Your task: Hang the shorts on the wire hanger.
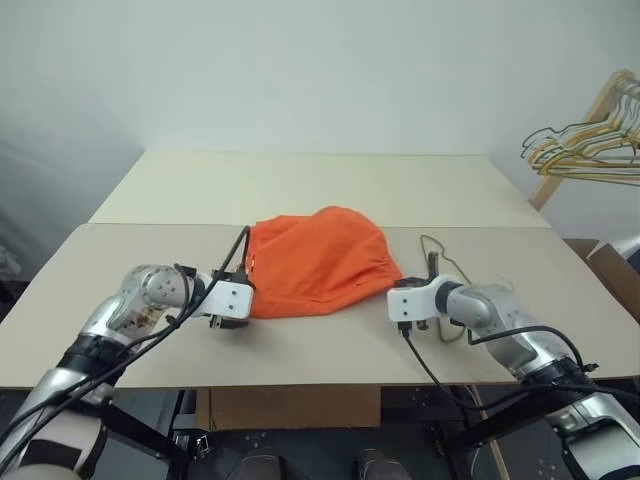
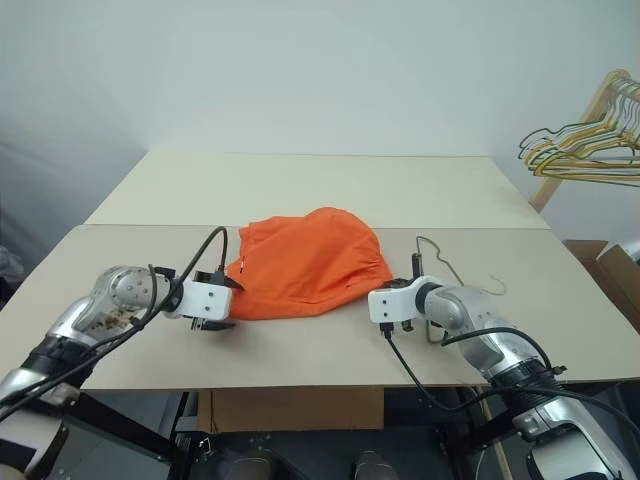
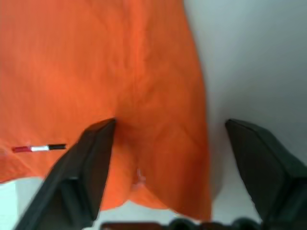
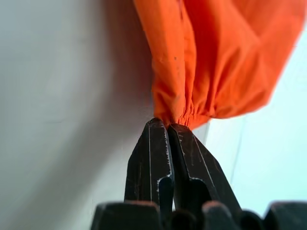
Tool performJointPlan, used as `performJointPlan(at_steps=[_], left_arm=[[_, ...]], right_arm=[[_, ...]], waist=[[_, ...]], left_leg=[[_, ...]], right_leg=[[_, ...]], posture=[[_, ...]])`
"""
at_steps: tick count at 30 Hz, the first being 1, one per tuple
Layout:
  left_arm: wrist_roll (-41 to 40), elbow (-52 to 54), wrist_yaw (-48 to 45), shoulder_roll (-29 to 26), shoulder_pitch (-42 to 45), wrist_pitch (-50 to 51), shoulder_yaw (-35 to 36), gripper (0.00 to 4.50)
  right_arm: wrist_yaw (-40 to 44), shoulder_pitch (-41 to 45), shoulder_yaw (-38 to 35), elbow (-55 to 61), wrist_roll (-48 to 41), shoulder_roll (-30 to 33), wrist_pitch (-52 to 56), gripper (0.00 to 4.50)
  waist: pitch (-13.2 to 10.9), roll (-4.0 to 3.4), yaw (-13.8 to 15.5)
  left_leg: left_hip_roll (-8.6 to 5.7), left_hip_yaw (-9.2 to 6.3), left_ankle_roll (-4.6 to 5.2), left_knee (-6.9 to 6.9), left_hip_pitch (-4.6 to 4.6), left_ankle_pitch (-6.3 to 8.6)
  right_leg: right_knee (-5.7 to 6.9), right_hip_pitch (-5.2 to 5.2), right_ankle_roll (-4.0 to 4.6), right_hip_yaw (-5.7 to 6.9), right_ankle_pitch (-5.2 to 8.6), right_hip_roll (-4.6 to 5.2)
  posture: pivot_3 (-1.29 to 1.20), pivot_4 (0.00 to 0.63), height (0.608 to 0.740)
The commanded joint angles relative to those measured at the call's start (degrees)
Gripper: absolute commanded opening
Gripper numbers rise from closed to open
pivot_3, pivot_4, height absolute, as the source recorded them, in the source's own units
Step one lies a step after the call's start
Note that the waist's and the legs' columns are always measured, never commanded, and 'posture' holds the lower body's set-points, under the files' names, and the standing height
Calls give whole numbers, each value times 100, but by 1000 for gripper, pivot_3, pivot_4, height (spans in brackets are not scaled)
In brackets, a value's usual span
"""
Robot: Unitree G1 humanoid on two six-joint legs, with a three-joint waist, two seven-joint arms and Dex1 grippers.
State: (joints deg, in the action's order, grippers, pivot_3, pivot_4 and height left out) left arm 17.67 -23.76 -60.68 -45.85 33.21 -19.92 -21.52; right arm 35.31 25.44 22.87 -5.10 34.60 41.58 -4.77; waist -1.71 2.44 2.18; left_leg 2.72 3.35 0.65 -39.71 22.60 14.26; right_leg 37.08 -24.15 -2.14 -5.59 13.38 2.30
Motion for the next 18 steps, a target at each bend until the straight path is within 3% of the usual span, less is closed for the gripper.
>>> performJointPlan(at_steps=[1, 8, 12, 13, 15, 18], left_arm=[[393, -525, 331, 96, 367, -435, -144, 2531], [258, -1172, 268, 280, 872, -659, -28, 141], [-397, -1675, -369, 480, 1425, -674, 201, 51], [-387, -1990, -69, 666, 1786, -500, 304, 51], [-186, -2702, 893, 1028, 2546, -266, 447, 51], [102, -3919, 3339, 1600, 3921, 185, 684, 51]], right_arm=[[41, 20, -320, 293, -65, 55, 144, 0], [195, -167, -508, 597, -206, 147, 140, 0], [483, 66, -635, 460, -762, 139, -73, 0], [389, 384, -702, 236, -844, -44, 31, 0], [-86, 1152, -812, -404, -844, -441, 180, 0], [-2055, 2777, -1048, -2097, -484, -1162, 330, 0]], waist=[[0, 0, 10], [0, 0, 3], [0, 1, 4], [0, 1, 4], [-10, 3, -6], [-43, 3, -26]], left_leg=[[0, 0, 0, 0, 0, 0], [0, 0, 0, 1, 12, 0], [-1, 0, 0, -1, 15, 0], [-1, 0, 0, -2, 16, 0], [0, -2, -1, -10, 14, -2], [-1, -3, 7, -10, 24, -39]], right_leg=[[0, 0, 0, 0, 0, 0], [-1, -9, -16, 1, -10, 0], [-2, -9, -30, 2, -19, 0], [-2, -10, -30, 3, -19, 0], [-1, -6, -34, 3, -20, -3], [-7, -16, -78, 2, -49, -5]], posture=[[73, 0, 740], [74, 0, 740], [89, 0, 740], [95, 0, 740], [101, 0, 740], [116, 0, 740]])
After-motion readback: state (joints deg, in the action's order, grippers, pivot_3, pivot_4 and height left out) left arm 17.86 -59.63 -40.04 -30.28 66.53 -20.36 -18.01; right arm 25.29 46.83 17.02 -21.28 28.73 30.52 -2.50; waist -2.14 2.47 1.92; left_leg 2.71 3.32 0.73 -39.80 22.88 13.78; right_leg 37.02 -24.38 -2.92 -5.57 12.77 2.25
